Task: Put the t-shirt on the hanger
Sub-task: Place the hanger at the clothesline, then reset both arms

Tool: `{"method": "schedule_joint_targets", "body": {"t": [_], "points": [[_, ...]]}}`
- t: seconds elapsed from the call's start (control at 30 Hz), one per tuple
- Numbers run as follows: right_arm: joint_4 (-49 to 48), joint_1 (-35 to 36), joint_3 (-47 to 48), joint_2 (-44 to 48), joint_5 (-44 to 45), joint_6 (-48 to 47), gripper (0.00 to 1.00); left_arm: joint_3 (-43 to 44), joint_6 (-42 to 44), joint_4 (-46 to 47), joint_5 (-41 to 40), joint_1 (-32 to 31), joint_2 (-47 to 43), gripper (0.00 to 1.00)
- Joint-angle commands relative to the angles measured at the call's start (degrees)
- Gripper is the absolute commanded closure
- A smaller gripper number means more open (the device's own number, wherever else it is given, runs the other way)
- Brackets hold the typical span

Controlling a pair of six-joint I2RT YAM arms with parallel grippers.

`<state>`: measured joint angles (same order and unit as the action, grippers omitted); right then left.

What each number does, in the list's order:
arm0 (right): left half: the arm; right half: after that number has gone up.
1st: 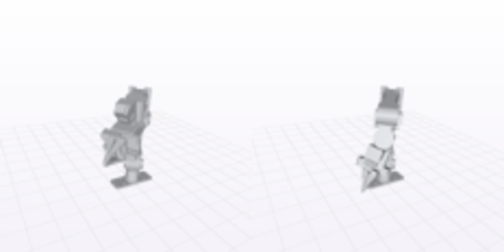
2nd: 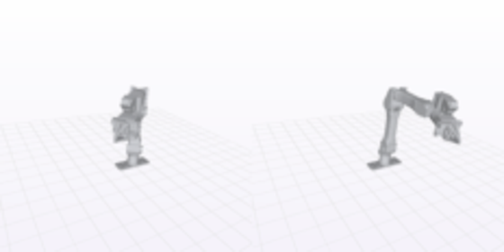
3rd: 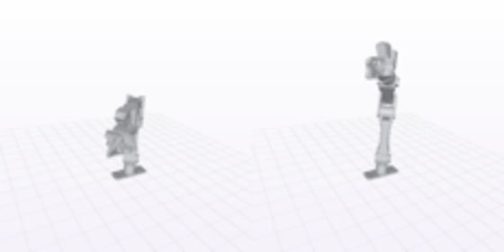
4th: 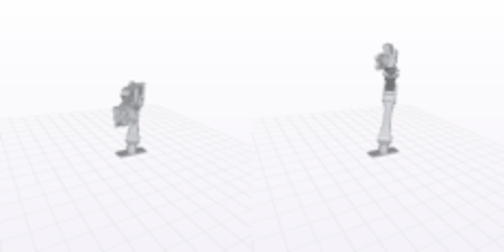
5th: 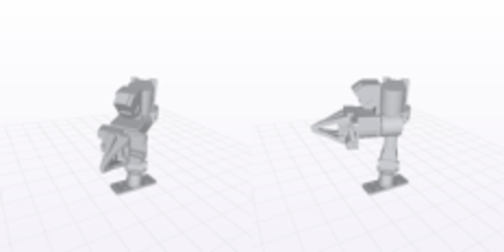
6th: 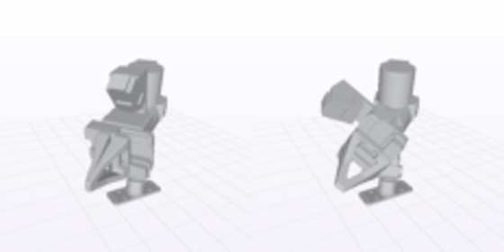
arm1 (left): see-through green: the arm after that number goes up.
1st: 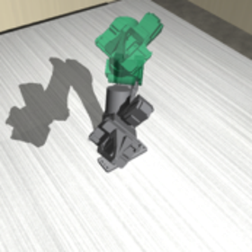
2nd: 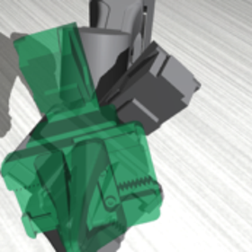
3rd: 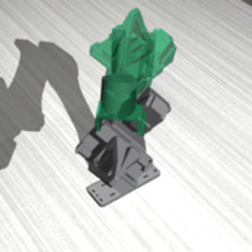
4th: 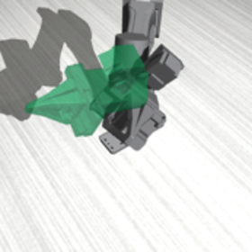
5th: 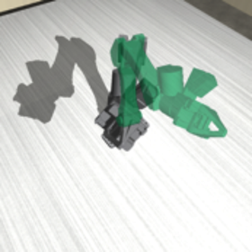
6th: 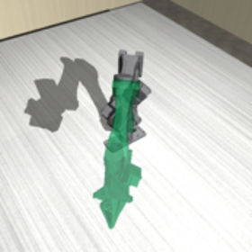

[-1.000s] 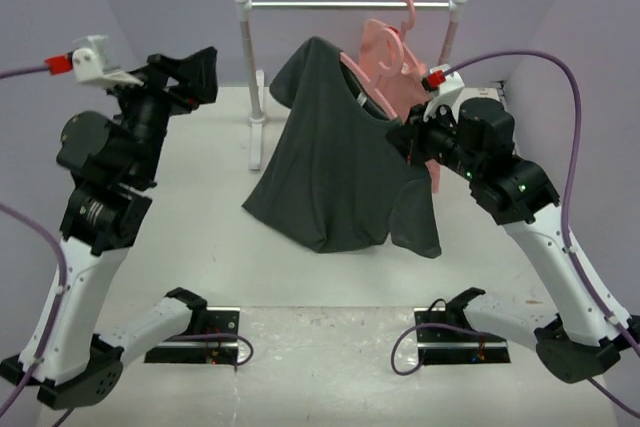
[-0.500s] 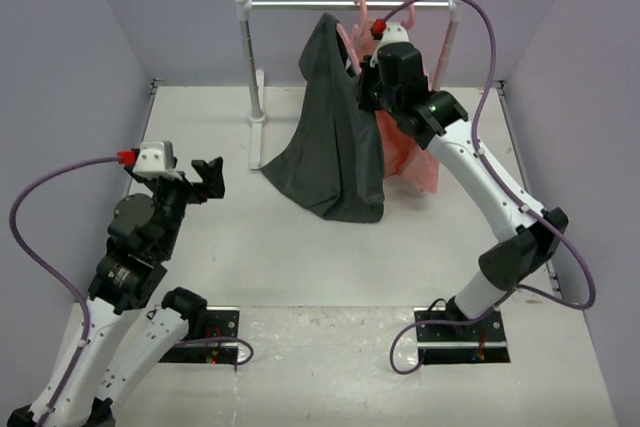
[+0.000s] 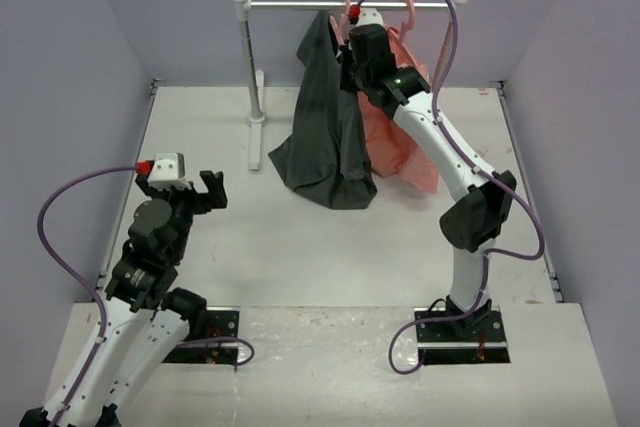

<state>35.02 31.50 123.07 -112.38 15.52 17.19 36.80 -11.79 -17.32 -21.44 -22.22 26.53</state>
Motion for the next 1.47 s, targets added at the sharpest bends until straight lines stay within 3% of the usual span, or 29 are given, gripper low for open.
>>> {"method": "schedule_joint_targets", "body": {"t": [0.0,0.07,0.13,0.23,0.27,0.3,0.4,0.43,0.63,0.77,0.9,1.1,1.43], "points": [[-3.7,-0.3,1.7,-2.4,0.8,1.8,1.0,-0.6,0.1,2.8,1.4,2.0,-1.4,0.0],[-2.6,-0.2,1.6,-3.5,0.7,2.7,1.0,-0.8,-0.1,2.5,1.8,2.4,-1.1,0.0],[-2.5,0.2,-1.4,-2.5,-0.9,4.1,0.87,-1.0,-0.1,2.0,0.8,3.1,0.2,0.0],[-6.3,1.0,-8.5,3.3,-1.8,5.3,0.52,0.9,-2.2,-0.3,-1.8,6.9,4.3,0.0],[-7.8,1.1,-10.8,6.6,-2.6,5.7,0.47,1.5,-2.9,-1.2,-1.8,9.0,6.1,0.0],[-8.4,1.0,-11.9,10.7,-2.9,5.8,0.34,2.5,-4.4,-2.0,-1.7,11.1,8.1,0.0],[-8.0,1.1,-18.2,20.9,-1.4,5.4,0.06,3.9,-7.4,-3.9,-4.1,12.7,10.0,0.0],[-8.4,1.0,-21.8,25.5,0.0,4.8,0.01,4.0,-8.1,-4.5,-5.0,12.9,10.2,0.0],[-8.5,1.0,-46.7,52.0,11.3,-0.9,0.01,-1.1,-9.1,-4.0,-2.5,12.8,4.9,0.0],[-3.0,1.0,-63.6,70.6,15.5,2.2,0.01,-1.5,-8.9,-3.4,-2.4,12.6,3.0,0.0],[1.7,1.0,-70.7,82.3,17.4,5.8,0.01,-1.4,-9.2,-3.3,-2.1,11.9,4.7,0.0],[0.9,0.9,-76.6,91.7,19.5,4.0,0.01,-1.2,-7.3,-3.6,-2.3,10.9,4.9,0.0],[1.8,1.0,-77.4,90.2,23.1,8.0,0.01,-1.9,-6.6,-3.4,-3.4,10.6,4.2,0.0]]}}
